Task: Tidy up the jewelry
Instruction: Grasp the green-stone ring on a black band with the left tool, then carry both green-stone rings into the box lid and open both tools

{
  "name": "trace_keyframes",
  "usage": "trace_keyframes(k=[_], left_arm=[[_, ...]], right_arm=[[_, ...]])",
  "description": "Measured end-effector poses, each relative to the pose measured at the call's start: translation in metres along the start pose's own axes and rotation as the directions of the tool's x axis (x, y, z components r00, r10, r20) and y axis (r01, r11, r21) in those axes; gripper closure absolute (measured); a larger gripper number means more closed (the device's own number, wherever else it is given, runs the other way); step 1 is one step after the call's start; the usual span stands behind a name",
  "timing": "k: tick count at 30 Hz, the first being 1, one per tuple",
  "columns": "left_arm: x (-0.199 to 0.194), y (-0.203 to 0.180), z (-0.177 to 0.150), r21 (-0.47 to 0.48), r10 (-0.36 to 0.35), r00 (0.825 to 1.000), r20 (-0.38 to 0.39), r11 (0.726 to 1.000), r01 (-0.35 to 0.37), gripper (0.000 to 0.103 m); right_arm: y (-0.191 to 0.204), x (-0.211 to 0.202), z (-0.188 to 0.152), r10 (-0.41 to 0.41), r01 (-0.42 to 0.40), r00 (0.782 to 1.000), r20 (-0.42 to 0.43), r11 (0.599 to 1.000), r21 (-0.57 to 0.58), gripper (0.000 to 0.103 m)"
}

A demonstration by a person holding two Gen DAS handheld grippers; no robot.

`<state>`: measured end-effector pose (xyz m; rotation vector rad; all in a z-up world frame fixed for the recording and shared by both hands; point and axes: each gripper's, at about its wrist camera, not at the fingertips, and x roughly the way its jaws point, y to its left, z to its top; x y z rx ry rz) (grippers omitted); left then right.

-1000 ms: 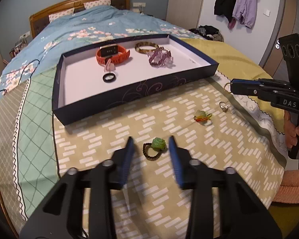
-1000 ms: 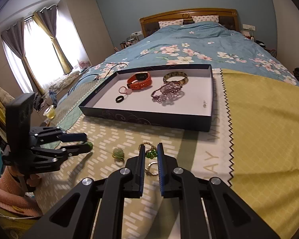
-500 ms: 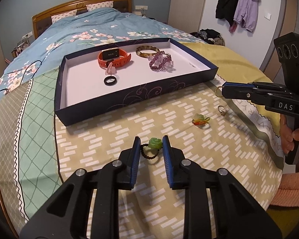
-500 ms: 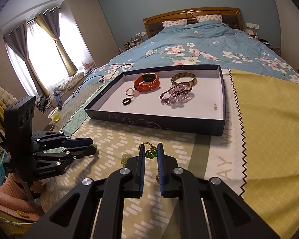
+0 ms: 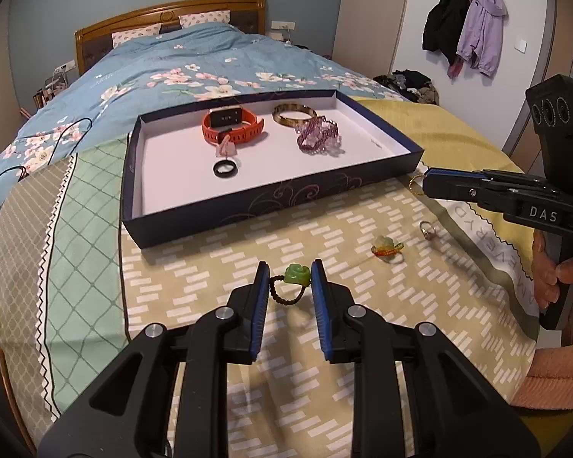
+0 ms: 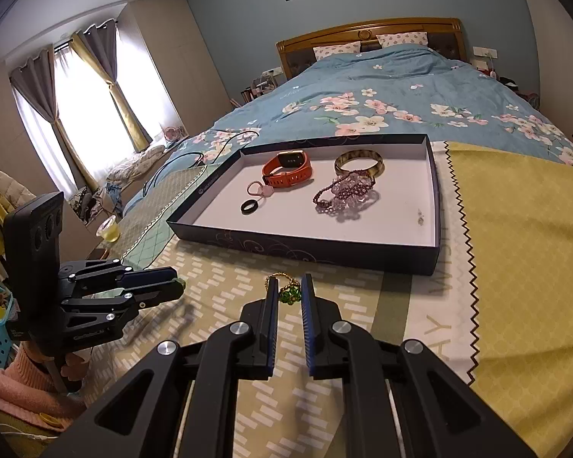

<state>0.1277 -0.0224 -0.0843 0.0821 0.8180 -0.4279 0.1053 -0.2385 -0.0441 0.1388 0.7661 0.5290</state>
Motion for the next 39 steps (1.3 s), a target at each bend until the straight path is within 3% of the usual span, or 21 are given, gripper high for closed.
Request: trace_keyframes(k=[24,39], left_arm=[[-0.025,0.008,0.027,-0.036,0.02,0.993,0.119,0.999,-0.016,0.08],[-0.022,0.014,0.044,-0.043,0.037,0.988,0.152,0.999,-0.031,0.08]], right_arm=[[0.004,0.003,0.023,0.02,-0.02,0.999,0.044,1.0,-0.018,0.093],[-0.003,0.014,0.041,0.028,-0.027,0.998,0.054,0.999,-0.02,0.093]])
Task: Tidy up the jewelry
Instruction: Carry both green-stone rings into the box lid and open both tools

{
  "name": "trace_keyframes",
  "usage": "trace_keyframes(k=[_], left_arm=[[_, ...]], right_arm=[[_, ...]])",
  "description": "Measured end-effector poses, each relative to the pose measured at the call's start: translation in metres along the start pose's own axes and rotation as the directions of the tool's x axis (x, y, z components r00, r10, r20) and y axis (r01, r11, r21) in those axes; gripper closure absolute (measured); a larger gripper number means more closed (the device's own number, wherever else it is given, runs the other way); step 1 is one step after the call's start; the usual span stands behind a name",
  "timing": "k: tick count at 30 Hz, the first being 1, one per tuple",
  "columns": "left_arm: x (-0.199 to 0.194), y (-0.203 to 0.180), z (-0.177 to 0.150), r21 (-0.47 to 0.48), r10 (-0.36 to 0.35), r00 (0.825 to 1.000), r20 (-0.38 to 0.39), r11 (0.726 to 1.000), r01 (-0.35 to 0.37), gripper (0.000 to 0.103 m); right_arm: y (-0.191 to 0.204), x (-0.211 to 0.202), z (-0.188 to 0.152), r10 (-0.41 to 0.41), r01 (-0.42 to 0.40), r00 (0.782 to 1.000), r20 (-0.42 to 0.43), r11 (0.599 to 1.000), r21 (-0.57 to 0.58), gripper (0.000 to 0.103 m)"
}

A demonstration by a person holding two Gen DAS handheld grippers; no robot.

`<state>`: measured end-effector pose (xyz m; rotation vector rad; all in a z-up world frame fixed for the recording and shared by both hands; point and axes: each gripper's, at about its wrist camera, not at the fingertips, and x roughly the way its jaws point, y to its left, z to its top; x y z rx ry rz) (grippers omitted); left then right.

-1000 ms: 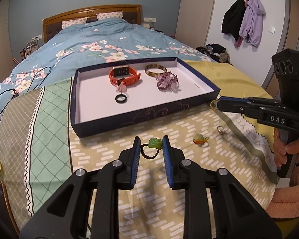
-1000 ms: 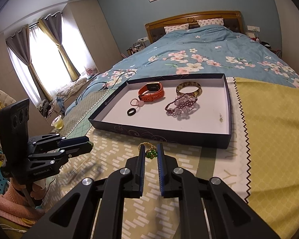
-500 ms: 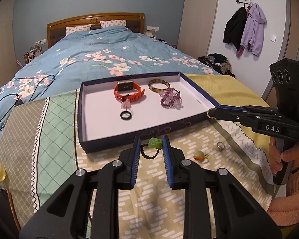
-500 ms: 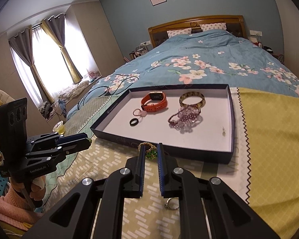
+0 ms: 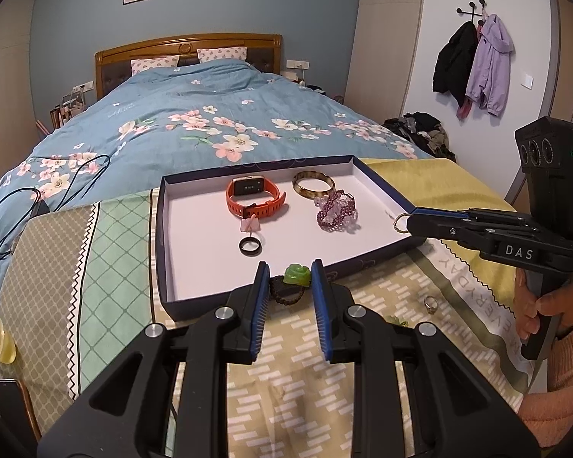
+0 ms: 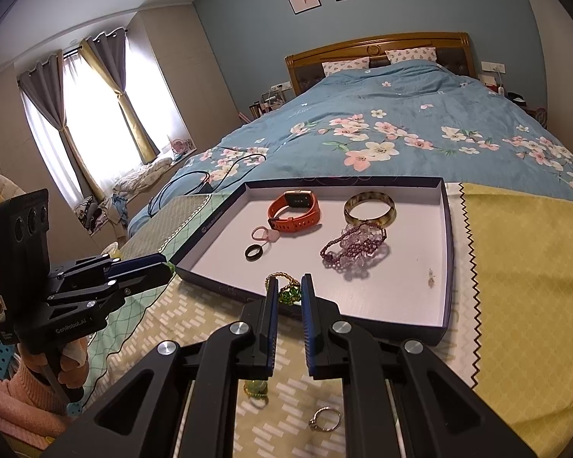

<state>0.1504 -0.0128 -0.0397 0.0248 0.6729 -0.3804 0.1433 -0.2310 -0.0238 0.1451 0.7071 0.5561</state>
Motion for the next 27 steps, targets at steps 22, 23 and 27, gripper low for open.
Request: trace_keyframes(k=[22,23,27], left_arm=[[0.029,0.013,0.018,-0.03,0.003,1.0,-0.01,1.0,-0.003,0.08],[0.03,0.013,0.019,-0.033,0.002,1.0,-0.011,0.999,-0.003,0.08],[0.035,0.015,0.021,-0.035,0.005,1.0,-0.015,0.999,-0.006,0.08]], right_arm=[[-0.013,0.025,0.019,-0.011,0.011,1.0,-0.022,1.0,0.011,0.093],[-0.013,0.026,0.019,-0.013,0.013,1.0,-0.024,1.0,0.011,0.093],[-0.014,0.03,0.021,-0.018,0.018,0.999,-0.031,1.0,0.007,0.093]])
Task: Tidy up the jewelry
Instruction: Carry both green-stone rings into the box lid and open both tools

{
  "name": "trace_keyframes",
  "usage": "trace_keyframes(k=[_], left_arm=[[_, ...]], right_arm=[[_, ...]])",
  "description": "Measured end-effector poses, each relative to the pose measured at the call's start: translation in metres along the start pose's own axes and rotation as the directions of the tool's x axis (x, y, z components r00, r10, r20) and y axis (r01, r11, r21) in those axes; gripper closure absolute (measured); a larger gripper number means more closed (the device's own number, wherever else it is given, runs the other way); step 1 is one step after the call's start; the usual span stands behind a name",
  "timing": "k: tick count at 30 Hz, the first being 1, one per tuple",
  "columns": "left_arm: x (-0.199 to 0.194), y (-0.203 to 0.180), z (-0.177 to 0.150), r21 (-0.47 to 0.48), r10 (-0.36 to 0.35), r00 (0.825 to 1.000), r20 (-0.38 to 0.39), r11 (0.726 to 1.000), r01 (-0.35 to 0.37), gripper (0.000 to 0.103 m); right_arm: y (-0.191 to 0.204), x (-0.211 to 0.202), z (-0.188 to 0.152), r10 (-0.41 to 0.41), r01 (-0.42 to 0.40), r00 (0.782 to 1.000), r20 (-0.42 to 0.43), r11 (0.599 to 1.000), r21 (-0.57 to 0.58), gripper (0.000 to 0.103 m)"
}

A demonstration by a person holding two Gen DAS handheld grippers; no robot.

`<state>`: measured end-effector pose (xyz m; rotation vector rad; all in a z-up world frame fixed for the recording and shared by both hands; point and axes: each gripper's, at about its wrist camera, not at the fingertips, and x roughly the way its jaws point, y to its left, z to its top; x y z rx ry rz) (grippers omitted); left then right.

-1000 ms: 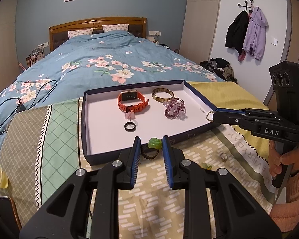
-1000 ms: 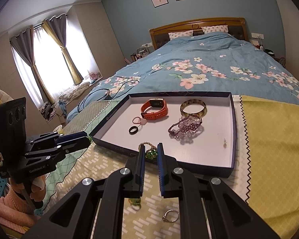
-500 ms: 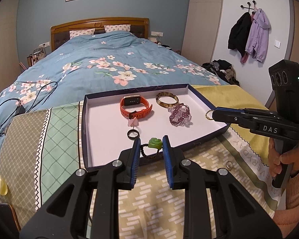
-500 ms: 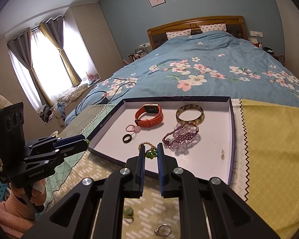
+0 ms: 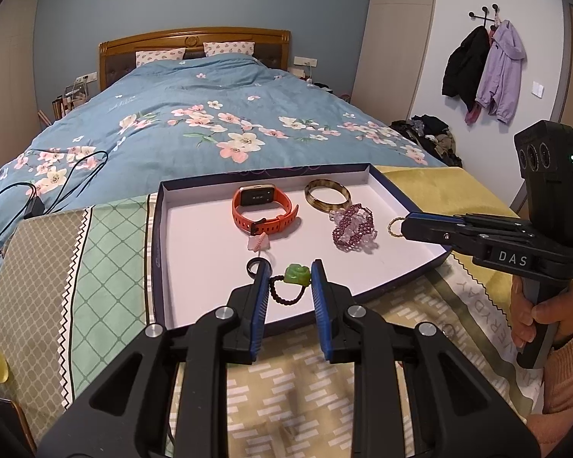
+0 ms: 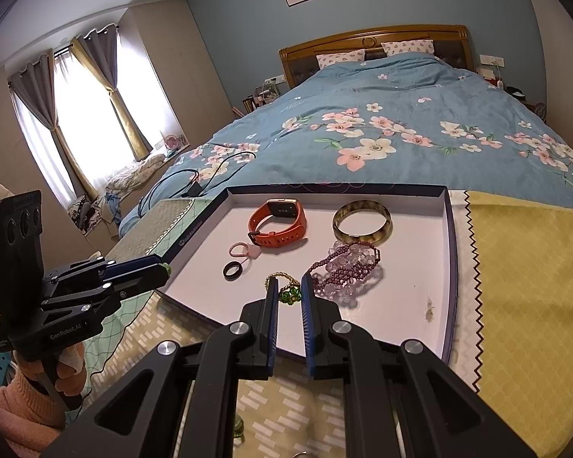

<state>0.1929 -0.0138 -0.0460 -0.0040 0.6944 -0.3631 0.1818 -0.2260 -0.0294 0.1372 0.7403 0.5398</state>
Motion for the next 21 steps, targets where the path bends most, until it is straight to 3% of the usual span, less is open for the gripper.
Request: trace_keyframes(k=[21], left_arm=[[0.026,0.004,0.006,-0.012,0.019,0.999,-0.038,1.0,-0.019,0.08]], right_arm=[[-0.006,0.018,0.007,-0.019,0.019,0.999,-0.032,1.0,0.006,0.093]])
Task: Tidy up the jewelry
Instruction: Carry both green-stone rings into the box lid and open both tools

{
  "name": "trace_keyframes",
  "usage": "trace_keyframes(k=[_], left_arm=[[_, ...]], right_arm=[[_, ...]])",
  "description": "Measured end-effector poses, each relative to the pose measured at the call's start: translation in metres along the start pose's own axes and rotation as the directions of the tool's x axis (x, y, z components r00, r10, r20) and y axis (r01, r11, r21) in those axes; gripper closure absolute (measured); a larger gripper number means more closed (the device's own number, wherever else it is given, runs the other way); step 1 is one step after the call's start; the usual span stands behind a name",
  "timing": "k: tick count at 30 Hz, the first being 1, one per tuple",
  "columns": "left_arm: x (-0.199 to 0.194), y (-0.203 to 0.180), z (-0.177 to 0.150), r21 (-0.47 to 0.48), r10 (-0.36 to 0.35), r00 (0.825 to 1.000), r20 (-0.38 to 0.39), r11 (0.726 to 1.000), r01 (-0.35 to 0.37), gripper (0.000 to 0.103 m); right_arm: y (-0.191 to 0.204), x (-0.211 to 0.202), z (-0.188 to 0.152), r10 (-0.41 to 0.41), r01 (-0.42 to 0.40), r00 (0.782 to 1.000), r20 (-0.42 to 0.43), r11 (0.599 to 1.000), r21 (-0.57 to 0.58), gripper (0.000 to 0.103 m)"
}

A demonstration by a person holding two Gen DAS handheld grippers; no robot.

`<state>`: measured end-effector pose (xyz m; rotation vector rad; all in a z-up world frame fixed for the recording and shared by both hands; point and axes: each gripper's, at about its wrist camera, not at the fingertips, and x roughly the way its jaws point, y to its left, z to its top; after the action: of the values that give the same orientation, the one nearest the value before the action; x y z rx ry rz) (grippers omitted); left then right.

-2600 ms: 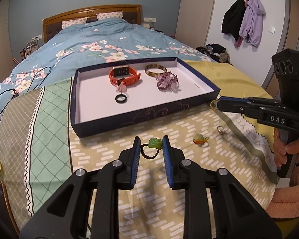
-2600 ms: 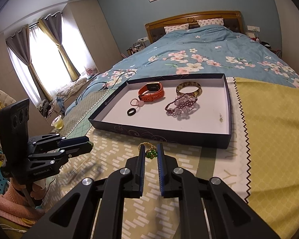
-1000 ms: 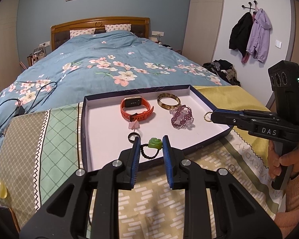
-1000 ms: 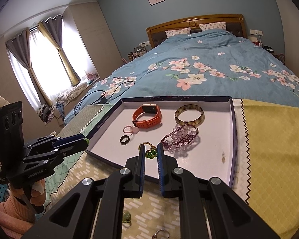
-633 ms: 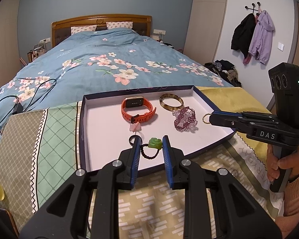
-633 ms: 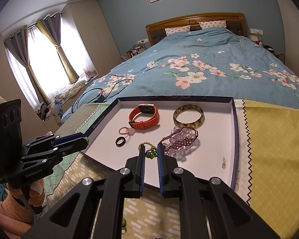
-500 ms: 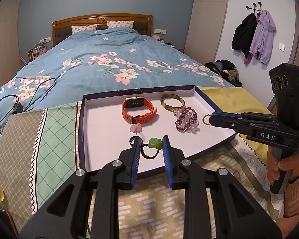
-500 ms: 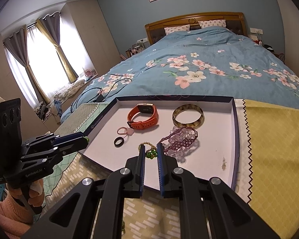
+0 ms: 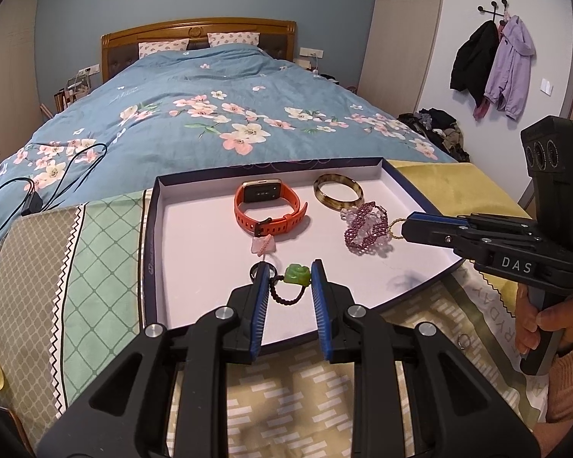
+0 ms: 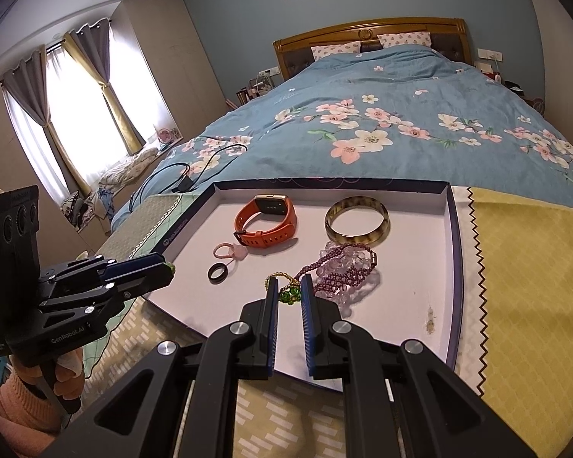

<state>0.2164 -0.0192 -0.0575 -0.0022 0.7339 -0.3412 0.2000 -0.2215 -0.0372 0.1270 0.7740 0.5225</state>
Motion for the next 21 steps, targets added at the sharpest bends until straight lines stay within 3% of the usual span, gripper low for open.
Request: trace_keyframes(k=[21], left_arm=[[0.027,0.004,0.002,-0.023,0.009,0.999,-0.047,1.0,-0.011,0.08]], right_arm=[[-0.007,0.019,-0.001,-0.019,0.019,0.999,-0.042,1.0,0.019,0.093]])
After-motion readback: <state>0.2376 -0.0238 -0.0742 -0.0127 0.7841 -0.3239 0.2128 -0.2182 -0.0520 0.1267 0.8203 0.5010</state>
